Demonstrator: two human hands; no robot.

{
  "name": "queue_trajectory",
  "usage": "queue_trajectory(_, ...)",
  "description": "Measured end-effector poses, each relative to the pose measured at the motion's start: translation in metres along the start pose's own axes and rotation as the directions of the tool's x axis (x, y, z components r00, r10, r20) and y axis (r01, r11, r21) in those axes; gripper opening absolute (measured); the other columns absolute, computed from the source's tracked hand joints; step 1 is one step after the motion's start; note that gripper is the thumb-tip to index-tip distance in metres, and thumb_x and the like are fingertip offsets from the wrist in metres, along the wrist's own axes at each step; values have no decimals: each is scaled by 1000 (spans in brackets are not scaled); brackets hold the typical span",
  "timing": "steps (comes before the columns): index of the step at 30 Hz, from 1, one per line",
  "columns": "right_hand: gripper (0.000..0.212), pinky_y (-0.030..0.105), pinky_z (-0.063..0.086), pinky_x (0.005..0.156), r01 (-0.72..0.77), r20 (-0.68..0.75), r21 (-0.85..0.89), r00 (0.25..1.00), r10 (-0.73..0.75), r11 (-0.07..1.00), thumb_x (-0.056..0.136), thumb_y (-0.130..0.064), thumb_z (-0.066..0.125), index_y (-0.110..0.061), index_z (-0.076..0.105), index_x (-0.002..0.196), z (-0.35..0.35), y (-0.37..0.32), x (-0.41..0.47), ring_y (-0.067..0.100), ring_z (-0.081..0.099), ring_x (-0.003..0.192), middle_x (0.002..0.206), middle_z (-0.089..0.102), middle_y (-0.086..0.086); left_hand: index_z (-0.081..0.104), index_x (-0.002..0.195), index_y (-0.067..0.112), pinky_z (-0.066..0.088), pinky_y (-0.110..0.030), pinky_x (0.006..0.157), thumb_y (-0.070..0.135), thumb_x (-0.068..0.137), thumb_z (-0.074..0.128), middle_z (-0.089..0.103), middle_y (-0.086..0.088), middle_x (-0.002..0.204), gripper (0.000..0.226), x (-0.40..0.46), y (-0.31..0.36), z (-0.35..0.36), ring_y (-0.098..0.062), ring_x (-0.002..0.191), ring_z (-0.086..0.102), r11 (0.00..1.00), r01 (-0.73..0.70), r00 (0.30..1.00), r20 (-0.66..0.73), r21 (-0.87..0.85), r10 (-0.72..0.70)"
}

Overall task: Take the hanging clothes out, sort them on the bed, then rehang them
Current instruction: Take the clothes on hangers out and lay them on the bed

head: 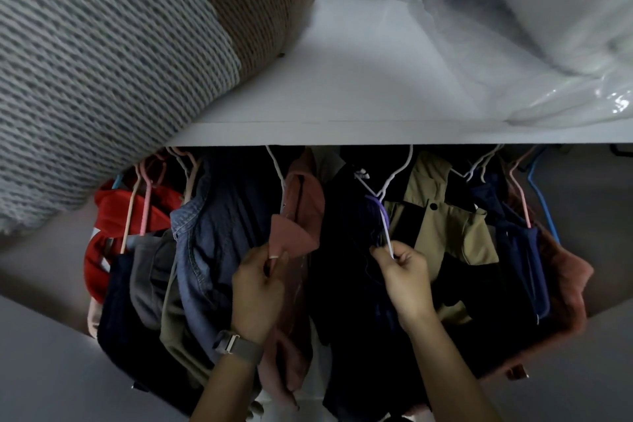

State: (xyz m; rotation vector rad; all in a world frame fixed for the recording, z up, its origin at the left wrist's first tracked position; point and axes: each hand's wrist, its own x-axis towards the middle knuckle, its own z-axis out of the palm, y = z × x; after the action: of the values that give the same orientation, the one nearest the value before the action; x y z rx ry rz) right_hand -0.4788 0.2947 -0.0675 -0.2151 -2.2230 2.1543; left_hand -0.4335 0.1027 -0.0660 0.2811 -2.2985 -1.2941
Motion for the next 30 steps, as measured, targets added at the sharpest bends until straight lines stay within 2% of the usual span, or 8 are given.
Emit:
queue_trajectory(3,33,35,29,57,-36,30,21,999,36,999,88,-9,60,11,44,67,4,3,-11,21,39,60,60,41,11,63,78,11,33,-6,57,27,82,51,54,1,67,21,-2,3,3,0,61,50,1000,2,1000,-7,5,-2)
queue_trajectory(6,24,34,35,58,-48,60,28,997,46,998,88,-13,64,-10,61,64,14,1,-23,22,44,59,57,48,17,65,82,9,35,-7,60,28,82,50,59,-3,72,24,-6,8,7,-3,64,52,1000,-4,1000,-9,11,4)
queue_trajectory(12,14,36,36,65,-86,169,138,984,62,987,87,-22,66,-32,74,93,34,-14,-36,25,49,72,69,51,35,64,79,9,37,-13,58,20,85,52,59,-3,69,17,-17,13,8,-14,62,52,999,-8,999,-44,46,10)
queue_trajectory(15,14,34,37,63,-79,153,139,987,58,987,88,-21,65,-32,75,88,40,-19,-37,24,49,70,70,54,29,68,87,8,36,-11,60,17,83,52,63,-5,75,20,-18,22,13,-13,66,56,999,-15,999,-41,48,17)
queue_trajectory(19,13,30,38,59,-102,97,140,991,89,985,89,-17,64,-24,75,88,36,-22,-35,23,51,72,80,55,40,68,86,8,33,-9,58,22,81,51,62,-6,74,22,-3,31,12,-13,65,55,1000,-23,999,-36,19,23)
queue_trajectory(25,12,19,49,67,-102,110,193,991,82,976,88,-15,64,-19,75,92,24,-28,-33,14,68,76,76,72,3,66,86,7,35,-4,64,9,83,57,58,-3,76,9,-14,29,5,-5,67,49,982,-172,985,34,75,170)
queue_trajectory(27,13,14,49,71,-109,117,226,990,84,968,86,-15,67,-17,74,96,22,-30,-34,7,69,86,85,75,-2,64,84,6,34,-2,66,6,81,55,56,-3,76,9,-33,24,11,-6,68,48,974,-207,977,74,89,200)
queue_trajectory(30,19,16,53,73,-149,148,315,983,107,937,81,-12,70,-10,72,101,21,-31,-39,12,71,89,89,75,3,63,103,11,42,-11,71,17,83,47,58,0,88,26,-63,25,27,-12,80,55,979,-202,975,107,41,196)
